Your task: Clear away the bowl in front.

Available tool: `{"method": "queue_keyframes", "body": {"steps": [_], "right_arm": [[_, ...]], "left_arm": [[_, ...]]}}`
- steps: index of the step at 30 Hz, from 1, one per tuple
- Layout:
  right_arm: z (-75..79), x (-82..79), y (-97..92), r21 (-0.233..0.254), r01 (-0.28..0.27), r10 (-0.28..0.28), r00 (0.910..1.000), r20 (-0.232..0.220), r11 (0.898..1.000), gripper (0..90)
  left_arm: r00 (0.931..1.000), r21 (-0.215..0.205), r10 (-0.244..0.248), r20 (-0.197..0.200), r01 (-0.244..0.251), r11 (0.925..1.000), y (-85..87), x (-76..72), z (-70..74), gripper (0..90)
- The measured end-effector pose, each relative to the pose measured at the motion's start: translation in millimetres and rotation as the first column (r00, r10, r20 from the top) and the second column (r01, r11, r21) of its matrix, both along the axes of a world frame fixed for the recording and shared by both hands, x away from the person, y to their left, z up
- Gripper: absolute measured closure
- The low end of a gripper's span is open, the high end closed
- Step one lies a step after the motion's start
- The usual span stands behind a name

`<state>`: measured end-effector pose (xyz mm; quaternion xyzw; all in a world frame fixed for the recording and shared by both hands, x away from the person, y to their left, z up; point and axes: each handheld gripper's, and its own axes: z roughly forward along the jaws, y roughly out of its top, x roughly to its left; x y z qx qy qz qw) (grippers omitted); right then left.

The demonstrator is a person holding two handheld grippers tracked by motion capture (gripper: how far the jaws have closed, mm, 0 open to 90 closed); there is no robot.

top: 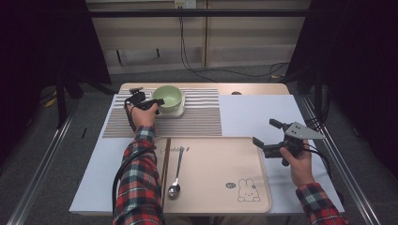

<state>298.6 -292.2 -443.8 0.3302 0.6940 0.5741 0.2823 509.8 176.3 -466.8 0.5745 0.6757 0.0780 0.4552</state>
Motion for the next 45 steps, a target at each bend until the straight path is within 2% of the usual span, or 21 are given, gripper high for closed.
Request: {"method": "queue_keyframes", "body": {"steps": [1,2,7,10,13,15,19,22,24,25,27,29,31,34,39,45], "right_arm": [[-0.1,0.0,-0.1,-0.003,-0.004,0.004,1.0,0.001,1.0,0.8],[0.0,-0.1,0.2,0.001,-0.001,0.001,1.0,0.001,1.0,0.8],[0.1,-0.1,-0.2,-0.001,-0.007,0.007,1.0,0.002,1.0,0.8],[0.1,0.0,-0.2,-0.001,-0.006,0.006,1.0,0.003,1.0,0.8],[0.2,-0.1,-0.3,-0.004,-0.005,0.005,1.0,0.002,1.0,0.8],[0.2,-0.1,-0.5,-0.004,-0.005,0.005,1.0,0.003,1.0,0.8],[0.2,0.3,-0.5,-0.002,-0.002,0.002,1.0,0.002,1.0,0.8],[0.1,0.3,-0.4,-0.005,-0.007,0.007,1.0,0.002,1.0,0.8],[0.3,0.5,-0.8,-0.003,-0.006,0.006,1.0,0.002,1.0,0.8],[0.5,0.4,-1.2,-0.006,-0.003,0.003,1.0,0.003,1.0,0.8],[0.3,0.5,-1.4,-0.007,-0.008,0.008,1.0,0.004,1.0,0.8],[0.3,0.5,-1.3,-0.007,-0.011,0.011,0.9999,0.003,1.0,0.8],[0.2,0.9,-1.5,-0.008,-0.01,0.01,0.9999,0.004,1.0,0.8],[0.2,0.8,-1.2,-0.007,-0.006,0.006,1.0,0.003,1.0,0.8],[0.3,0.6,-1.2,-0.006,-0.008,0.008,1.0,0.005,1.0,0.8],[-0.1,0.3,-0.7,-0.002,-0.006,0.006,1.0,0.004,1.0,0.8]], "left_arm": [[0.9999,-0.006,0.011,0.001,-0.011,0.9999,-0.3,-0.4,-0.2,50.7],[0.9999,0.006,0.016,0.005,-0.016,0.9999,-0.9,-0.6,-0.1,51.3],[0.9996,-0.003,0.024,-0.013,-0.024,0.9997,-1.3,-2.1,0.3,56.3],[0.9995,0.018,0.015,-0.028,-0.015,0.9997,-1.8,-2.7,-1.1,62.6],[0.9988,-0.01,0.04,-0.027,-0.04,0.9991,-4.0,-2.0,-3.4,64.7],[0.9984,0.012,0.047,-0.032,-0.047,0.9988,-5.5,-0.7,-1.4,66.5],[0.9968,0.052,0.067,-0.042,-0.065,0.9965,-4.6,0.6,-0.5,75.7],[0.9946,0.042,0.096,-0.039,-0.094,0.9947,-4.6,1.2,-2.2,81.0],[0.9957,0.039,0.083,-0.041,-0.081,0.9959,-4.8,2.7,-2.2,82.0],[0.9943,0.038,0.097,-0.044,-0.095,0.9947,-5.9,4.1,-1.4,82.0],[0.9948,0.03,0.092,-0.044,-0.091,0.9954,-5.4,5.1,0.9,81.6],[0.9952,0.047,0.09,-0.039,-0.088,0.995,-4.4,5.1,5.3,81.6],[0.9961,0.023,0.084,-0.027,-0.084,0.9962,-3.0,5.0,9.6,81.6],[0.997,0.023,0.072,-0.028,-0.072,0.9972,-0.7,2.1,17.9,81.7],[0.9991,0.02,0.027,-0.033,-0.026,0.9995,0.0,-5.2,27.4,81.6],[0.9983,0.012,-0.043,-0.039,0.043,0.999,0.0,-16.4,37.7,81.5]]}}
